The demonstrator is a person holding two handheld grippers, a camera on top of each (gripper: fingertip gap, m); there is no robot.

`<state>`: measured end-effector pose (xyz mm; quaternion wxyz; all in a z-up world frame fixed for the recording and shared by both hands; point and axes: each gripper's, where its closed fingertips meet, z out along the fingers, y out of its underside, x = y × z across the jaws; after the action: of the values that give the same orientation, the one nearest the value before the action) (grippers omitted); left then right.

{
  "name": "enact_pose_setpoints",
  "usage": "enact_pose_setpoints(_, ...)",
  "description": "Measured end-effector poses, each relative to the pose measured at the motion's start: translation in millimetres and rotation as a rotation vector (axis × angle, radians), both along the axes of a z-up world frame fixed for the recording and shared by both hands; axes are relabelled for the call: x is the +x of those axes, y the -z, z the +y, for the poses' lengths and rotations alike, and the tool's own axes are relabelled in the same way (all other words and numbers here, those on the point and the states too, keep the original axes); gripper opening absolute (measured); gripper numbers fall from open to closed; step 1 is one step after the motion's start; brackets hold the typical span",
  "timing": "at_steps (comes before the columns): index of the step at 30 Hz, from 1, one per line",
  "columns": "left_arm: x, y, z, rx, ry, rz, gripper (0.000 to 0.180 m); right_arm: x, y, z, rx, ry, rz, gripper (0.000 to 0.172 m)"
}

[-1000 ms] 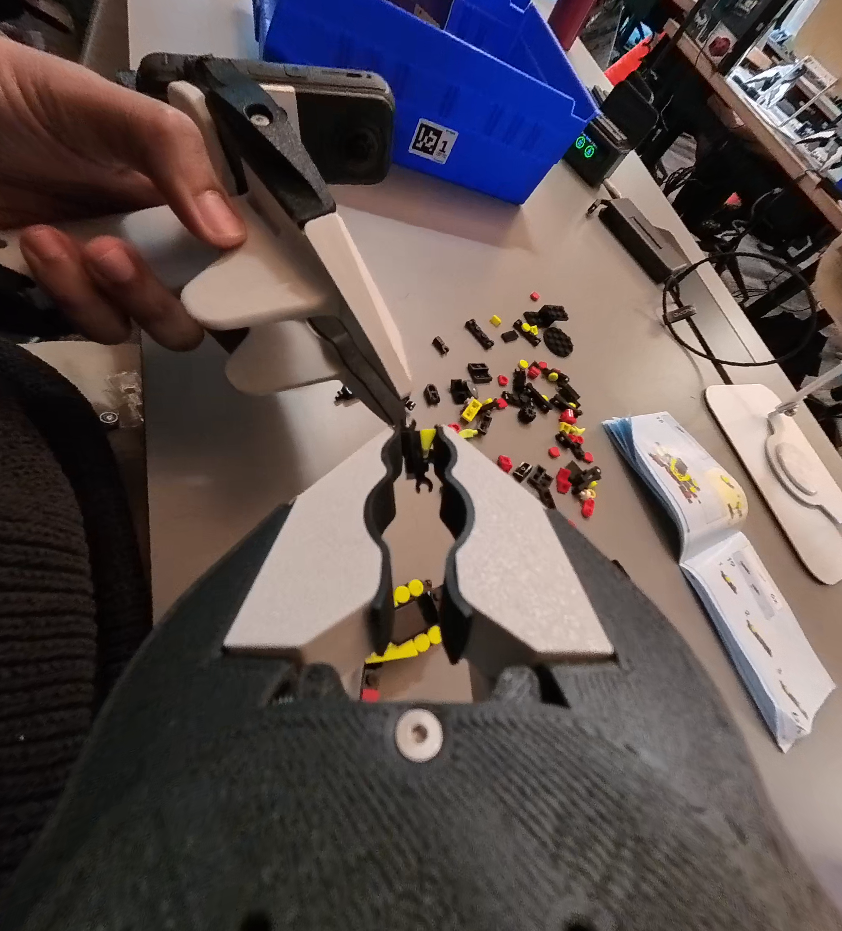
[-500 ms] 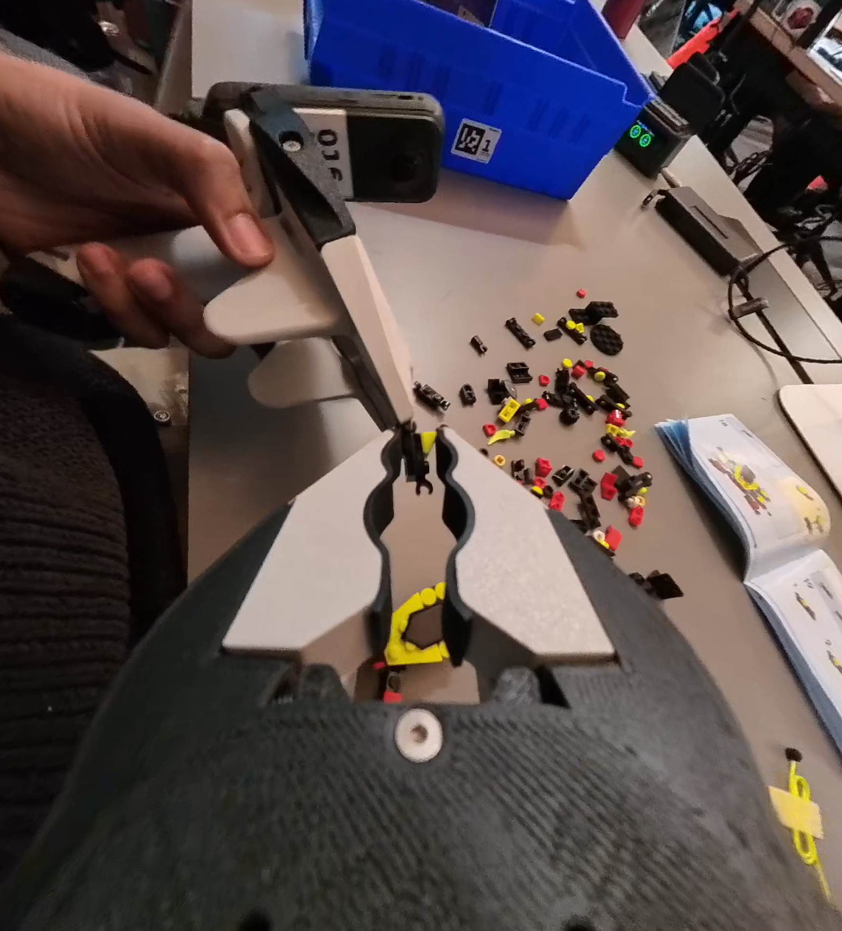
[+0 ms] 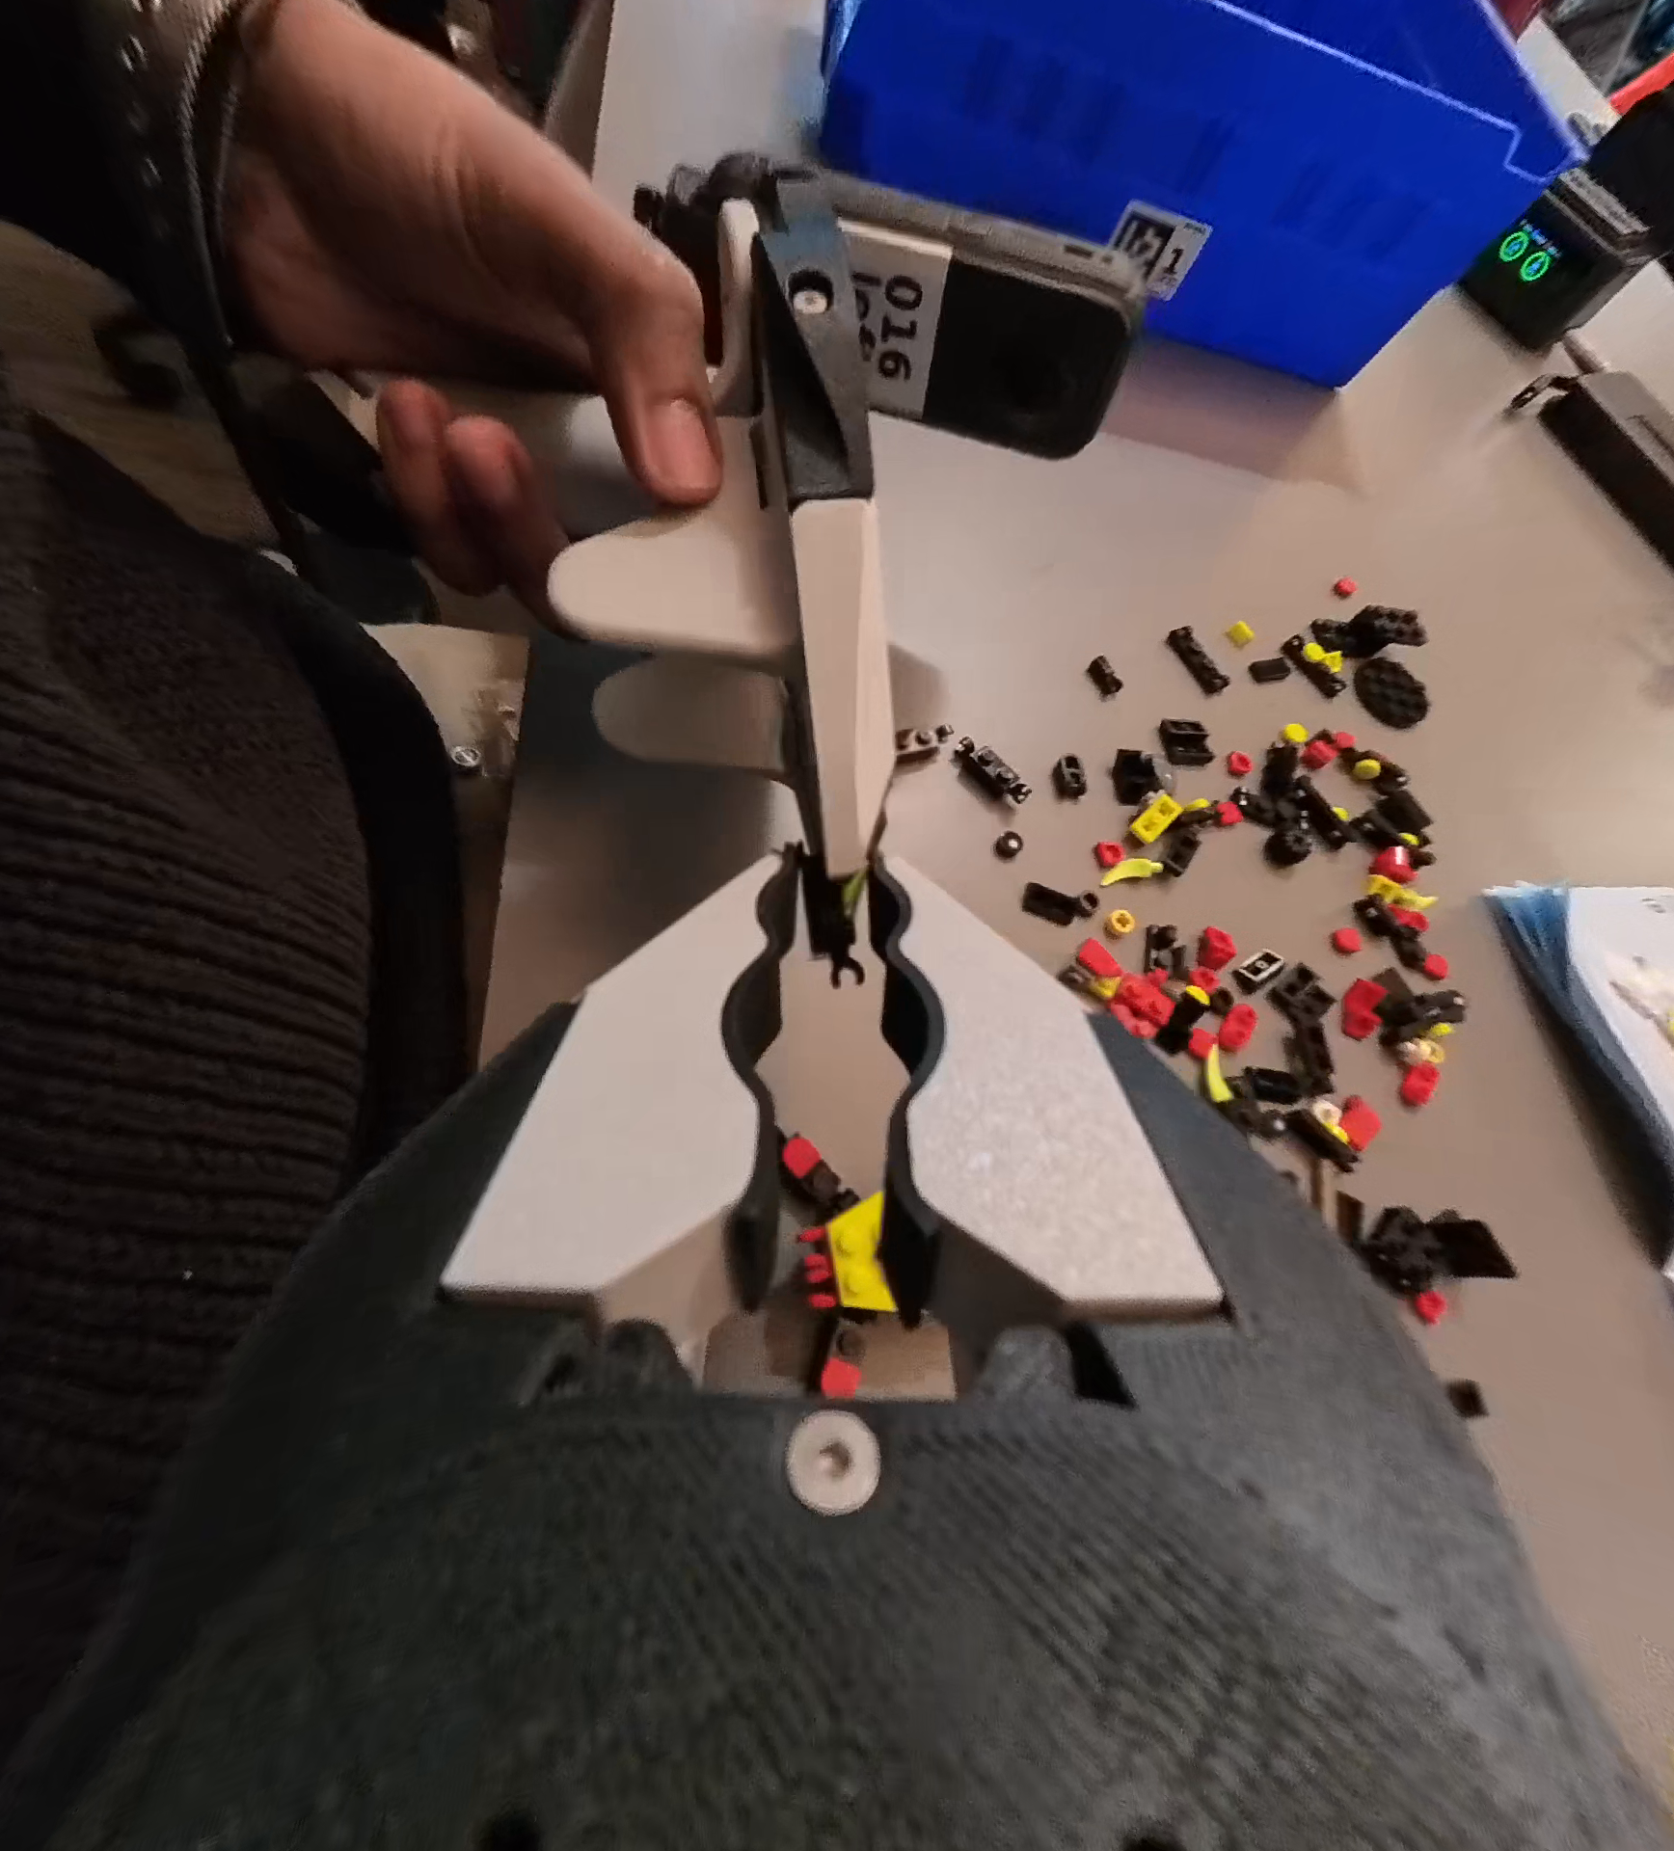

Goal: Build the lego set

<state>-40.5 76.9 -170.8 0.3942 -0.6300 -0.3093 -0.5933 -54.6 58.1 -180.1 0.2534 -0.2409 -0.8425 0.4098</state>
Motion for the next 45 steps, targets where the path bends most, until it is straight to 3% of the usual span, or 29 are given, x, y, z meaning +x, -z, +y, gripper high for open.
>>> enact_pose_setpoints(9,4.5,-0.2,-1.4,0.001,0.035,-0.002,0.008,1.4,1.6,0.0,-0.012,-0.009,-0.013,0.012)
enact_pose_setpoints(18,-5.4,-3.2,-1.9,0.022,-0.012,-0.020,0.008,-1.4,-2.3,15.4,-0.058,0.047,-0.037,0.027)
enact_pose_setpoints(23,-15.5,15.2,-1.1,-0.073,-0.054,0.253,0.007,-5.0,-16.5,53.9,-0.124,0.191,-0.017,0.027)
enact_pose_setpoints(27,-17.1,37.2,-0.5,-0.176,-0.020,0.551,0.007,1.9,-25.4,84.5,-0.188,0.322,-0.002,0.027)
enact_pose_setpoints(30,-14.7,46.0,1.8,-0.203,0.009,0.675,0.008,12.3,-27.7,101.9,-0.228,0.392,0.011,0.025)
enact_pose_setpoints(38,-8.6,62.4,1.1,-0.264,0.085,0.773,0.007,19.5,-24.7,116.5,-0.277,0.402,-0.006,0.022)
enact_pose_setpoints(45,-12.6,64.6,-2.1,-0.284,0.084,0.742,0.007,19.4,-25.2,111.7,-0.373,0.377,-0.044,0.021)
